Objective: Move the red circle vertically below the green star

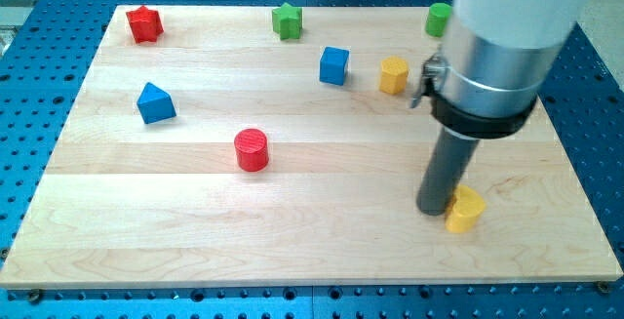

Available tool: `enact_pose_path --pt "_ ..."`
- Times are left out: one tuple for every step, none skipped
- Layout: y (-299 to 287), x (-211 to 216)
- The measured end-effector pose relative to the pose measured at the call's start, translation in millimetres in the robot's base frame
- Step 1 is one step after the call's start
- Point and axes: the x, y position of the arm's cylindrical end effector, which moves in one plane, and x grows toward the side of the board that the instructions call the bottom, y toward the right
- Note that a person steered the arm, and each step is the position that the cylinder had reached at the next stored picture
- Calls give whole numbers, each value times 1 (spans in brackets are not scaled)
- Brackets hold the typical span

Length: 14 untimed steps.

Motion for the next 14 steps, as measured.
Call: enact_pose_path --pt "21 2" --pt "40 15" --pt "38 4" --pt "-11 -55" --pt "-94 -100" --pt "-101 -100" --pt "-100 -100" --pt "-131 -104" --pt "-221 -110" --pt "-248 -93" --pt "-187 -63" --pt "-150 -42" --pt "-144 -69" --pt "-137 -61"
